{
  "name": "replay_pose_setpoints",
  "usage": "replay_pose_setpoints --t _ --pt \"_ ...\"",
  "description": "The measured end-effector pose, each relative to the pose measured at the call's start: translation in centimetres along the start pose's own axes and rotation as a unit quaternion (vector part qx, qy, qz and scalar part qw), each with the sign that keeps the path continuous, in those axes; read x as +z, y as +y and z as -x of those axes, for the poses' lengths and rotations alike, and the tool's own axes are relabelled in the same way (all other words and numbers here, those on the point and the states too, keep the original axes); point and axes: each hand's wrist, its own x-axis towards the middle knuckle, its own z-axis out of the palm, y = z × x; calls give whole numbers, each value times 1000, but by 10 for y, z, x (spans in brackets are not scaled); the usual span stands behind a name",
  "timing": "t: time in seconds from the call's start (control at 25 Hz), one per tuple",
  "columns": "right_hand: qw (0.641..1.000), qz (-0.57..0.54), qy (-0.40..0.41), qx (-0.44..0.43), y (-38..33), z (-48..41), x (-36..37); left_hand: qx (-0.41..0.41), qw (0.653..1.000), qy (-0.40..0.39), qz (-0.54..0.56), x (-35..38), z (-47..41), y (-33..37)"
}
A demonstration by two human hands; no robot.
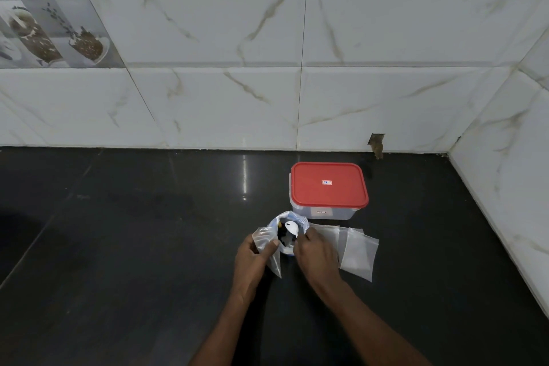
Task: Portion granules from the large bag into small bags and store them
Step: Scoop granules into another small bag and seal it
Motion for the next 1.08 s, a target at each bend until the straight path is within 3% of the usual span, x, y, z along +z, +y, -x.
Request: replay_pose_setpoints --t 0.12,0.28,0.4,0.48,0.6,0.72,0.8,0.88,0.92,1.0,1.08 --pt "1000 16 13 -20 -14 1 13 -8 999 -27 41 2 3 0" --pt "979 -148 -22 137 -20 -5 14 -16 997 -38 64 -1 1 -4" --pt "880 -376 -18 290 -14 -10 -2 -15 998 -33 60 -1 2 -3" --pt "810 -467 -6 354 -8 -11 -11 -13 998 -29 53 -1 2 -4" --pt "780 -503 18 373 1 -9 -29 0 999 -24 25 -3 3 -5" --pt "793 -522 30 312 4 -2 -47 26 999 1 -42 -1 3 0" --pt "860 -460 78 206 0 2 -51 46 995 17 -90 2 2 3" --pt "937 -310 152 46 -4 9 -46 58 992 23 -113 5 2 6" --pt "959 -218 178 -38 -5 13 -42 59 991 26 -120 6 2 8" --pt "964 -65 184 -180 -1 21 -29 60 991 23 -121 7 2 10" --pt "952 -13 197 -234 3 28 -23 62 990 23 -124 6 1 9"
